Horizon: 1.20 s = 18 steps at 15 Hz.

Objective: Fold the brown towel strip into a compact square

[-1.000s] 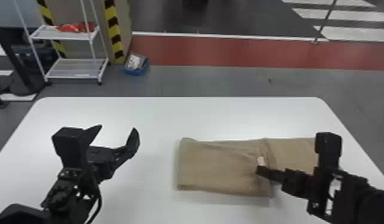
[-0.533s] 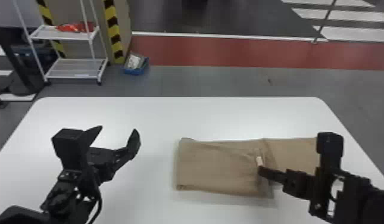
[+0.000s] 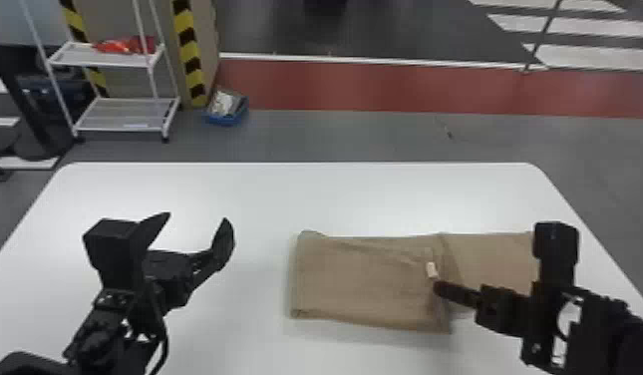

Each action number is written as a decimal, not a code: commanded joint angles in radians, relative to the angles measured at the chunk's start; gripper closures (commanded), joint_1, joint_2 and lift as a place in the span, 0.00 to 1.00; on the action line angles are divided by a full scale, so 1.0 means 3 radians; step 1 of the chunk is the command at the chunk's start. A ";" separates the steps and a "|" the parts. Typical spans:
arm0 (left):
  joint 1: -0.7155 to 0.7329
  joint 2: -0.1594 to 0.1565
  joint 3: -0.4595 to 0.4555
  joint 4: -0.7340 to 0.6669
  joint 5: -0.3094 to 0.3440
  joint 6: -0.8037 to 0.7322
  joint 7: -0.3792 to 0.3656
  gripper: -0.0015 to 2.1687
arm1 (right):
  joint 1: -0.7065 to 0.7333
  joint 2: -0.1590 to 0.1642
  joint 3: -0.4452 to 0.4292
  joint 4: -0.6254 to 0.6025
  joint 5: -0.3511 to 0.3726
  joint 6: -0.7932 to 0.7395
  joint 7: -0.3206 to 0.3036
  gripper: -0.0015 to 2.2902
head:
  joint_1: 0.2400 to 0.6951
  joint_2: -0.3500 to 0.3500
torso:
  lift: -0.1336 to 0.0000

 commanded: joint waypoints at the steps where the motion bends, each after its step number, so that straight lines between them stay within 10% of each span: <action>1: 0.0028 0.0002 0.0002 -0.0016 -0.0011 0.0000 0.0000 0.04 | 0.0061 0.0000 -0.0037 -0.0102 -0.0089 -0.0100 0.0002 0.62 | 1.00 0.40 | 0.07; 18: 0.0126 0.0008 -0.0024 -0.0108 -0.0093 0.0031 0.0021 0.04 | -0.0251 -0.0624 -0.1239 0.0067 -0.0927 0.0033 0.0181 0.62 | 1.00 0.21 | 0.07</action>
